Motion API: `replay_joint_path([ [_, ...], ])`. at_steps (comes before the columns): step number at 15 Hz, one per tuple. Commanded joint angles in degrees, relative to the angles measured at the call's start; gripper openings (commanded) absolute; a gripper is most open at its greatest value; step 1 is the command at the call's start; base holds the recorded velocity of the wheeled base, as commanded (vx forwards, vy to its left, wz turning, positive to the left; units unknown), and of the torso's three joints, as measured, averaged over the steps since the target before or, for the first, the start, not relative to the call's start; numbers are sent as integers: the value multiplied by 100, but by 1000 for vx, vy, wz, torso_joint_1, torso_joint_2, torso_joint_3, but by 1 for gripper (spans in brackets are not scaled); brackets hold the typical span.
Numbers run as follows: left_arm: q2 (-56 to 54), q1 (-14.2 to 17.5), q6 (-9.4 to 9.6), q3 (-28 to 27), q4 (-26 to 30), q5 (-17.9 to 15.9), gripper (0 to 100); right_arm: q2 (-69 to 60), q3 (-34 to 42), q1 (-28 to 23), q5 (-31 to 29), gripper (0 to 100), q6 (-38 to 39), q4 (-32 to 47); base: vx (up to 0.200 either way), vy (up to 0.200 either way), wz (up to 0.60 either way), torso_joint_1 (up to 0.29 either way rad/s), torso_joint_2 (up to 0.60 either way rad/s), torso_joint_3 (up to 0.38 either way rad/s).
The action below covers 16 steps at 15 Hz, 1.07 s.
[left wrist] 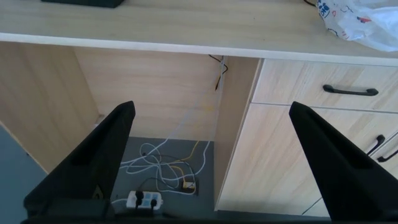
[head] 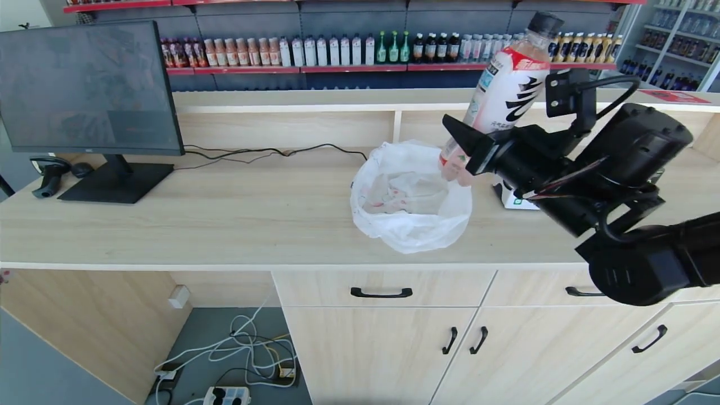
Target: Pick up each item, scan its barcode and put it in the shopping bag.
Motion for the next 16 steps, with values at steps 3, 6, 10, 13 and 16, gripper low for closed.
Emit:
replay_joint_path([
  [3,-2,0,129,0,0,2,100,1667,-986,205,-5,0,46,-237,0,0,0,0,0,0],
  [6,-2,0,244,0,0,2,100,2344,-1944,188,30,0,134,-176,0,0,0,0,0,0],
  [10,-2,-9,261,0,-9,2,100,2528,-2349,153,276,0,230,334,0,0,0,0,0,0],
  [13,-2,0,261,0,-9,2,100,2792,-2692,82,329,0,274,431,0,0,0,0,0,0],
  [16,-2,0,261,0,-17,2,100,2898,-2999,12,268,0,538,492,0,0,0,0,0,0],
])
